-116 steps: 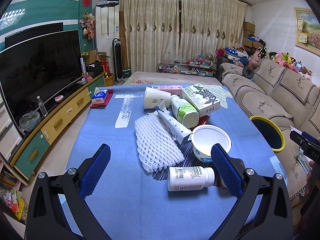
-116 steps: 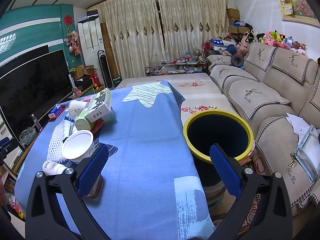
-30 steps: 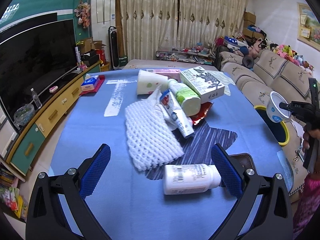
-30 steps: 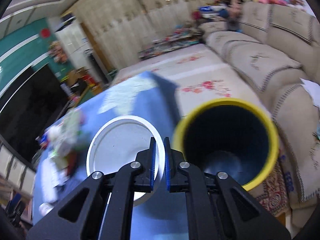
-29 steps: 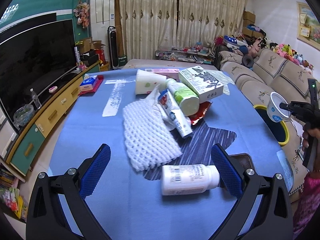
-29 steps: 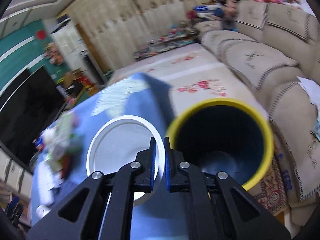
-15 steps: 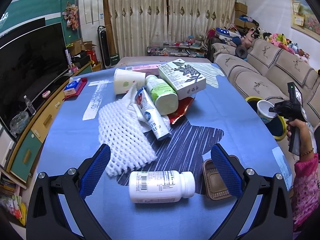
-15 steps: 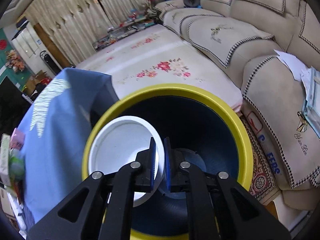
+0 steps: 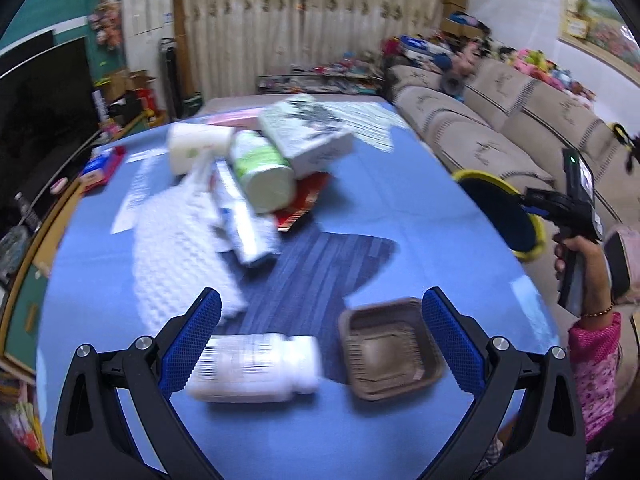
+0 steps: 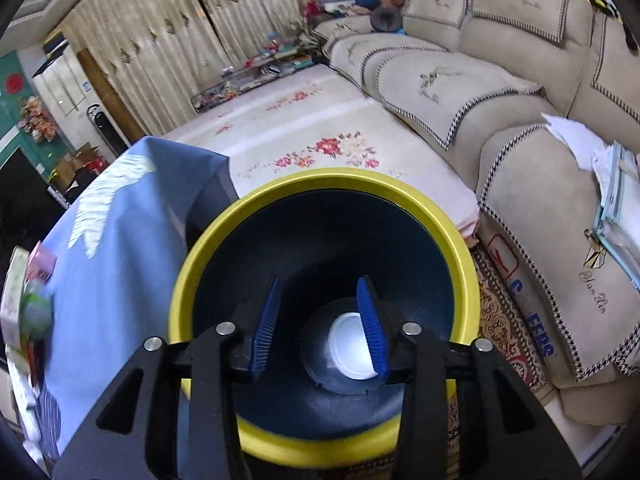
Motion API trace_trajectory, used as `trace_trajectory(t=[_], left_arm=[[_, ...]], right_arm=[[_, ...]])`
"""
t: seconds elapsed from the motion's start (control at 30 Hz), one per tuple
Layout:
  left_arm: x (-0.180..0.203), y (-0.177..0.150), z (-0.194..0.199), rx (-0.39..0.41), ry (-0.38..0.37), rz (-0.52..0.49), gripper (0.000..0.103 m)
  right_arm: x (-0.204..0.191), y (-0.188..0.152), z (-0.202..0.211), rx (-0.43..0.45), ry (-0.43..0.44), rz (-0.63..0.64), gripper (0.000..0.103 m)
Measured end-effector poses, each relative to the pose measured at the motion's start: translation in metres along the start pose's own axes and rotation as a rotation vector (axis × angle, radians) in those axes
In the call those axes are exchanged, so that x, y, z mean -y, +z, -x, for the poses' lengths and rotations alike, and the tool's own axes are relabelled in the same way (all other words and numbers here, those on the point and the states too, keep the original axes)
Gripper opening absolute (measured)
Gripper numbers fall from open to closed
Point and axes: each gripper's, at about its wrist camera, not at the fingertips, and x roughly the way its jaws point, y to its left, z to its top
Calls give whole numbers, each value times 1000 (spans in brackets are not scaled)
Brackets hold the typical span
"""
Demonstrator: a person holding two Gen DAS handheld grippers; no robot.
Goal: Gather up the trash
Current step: 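Grasp the brown plastic tray with the left gripper, then carry the brown tray over the bin and open the left gripper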
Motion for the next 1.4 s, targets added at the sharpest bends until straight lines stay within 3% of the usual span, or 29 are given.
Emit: trace_trajectory(t=[0.2, 0.3, 0.93, 1.03, 1.13, 1.4], left_arm=[[39, -3, -13, -49, -65, -74, 99], [56, -5, -23, -60, -61, -121, 99], [71, -15, -71, -196, -24, -211, 98], [74, -18, -74, -197, -24, -222, 90], [73, -18, -75, -203, -36, -207, 70], [65, -10, -67, -160, -85, -161, 69]], right_arm=[[-13, -8, 36, 58, 15, 40, 46], [-20, -12, 48, 71, 32, 60, 49], [-28, -22, 49, 37, 95, 72, 49], [-28, -24, 49, 36, 99, 72, 49], [-28, -25, 50, 38, 103, 70, 49], [-23, -28, 55, 43, 115, 60, 49]])
